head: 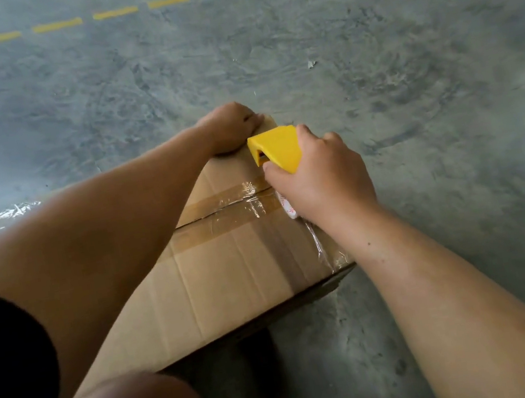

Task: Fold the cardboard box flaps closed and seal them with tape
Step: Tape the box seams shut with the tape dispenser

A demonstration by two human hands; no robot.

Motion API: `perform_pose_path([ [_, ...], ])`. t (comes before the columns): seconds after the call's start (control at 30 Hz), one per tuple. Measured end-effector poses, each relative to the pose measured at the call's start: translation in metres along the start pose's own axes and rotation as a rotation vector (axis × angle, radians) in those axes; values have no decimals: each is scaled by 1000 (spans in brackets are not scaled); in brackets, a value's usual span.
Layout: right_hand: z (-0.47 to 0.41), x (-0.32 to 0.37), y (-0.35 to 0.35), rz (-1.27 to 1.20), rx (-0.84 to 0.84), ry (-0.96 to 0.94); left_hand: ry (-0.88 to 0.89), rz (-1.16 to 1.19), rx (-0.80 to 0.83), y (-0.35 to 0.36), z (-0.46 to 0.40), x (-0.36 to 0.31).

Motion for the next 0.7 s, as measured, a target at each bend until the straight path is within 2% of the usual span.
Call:
perform_pose_path([
  [0.23,-3,6,1,22,23,14,-33,-63,7,-2,4,0],
  [0.5,24,-13,-6,-23,-25,-35,-25,-160,-90,-5,8,-1],
  [0.63,49,-22,-16,-38,-8,-34,-43,-277,-139,-11,21,-9],
  [0.7,52,-23,-19,-43,1,-29,2,-332,-197,-16,31,-22],
])
Point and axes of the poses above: each hand's wrist, its own z-axis away from the middle knuckle, its own y-axis out of the palm, x = y × z, the point moved 5 cm from there along -z, towards the middle knuckle, and after that the axes turned 11 degrees about -x, right-handed, at the moved point
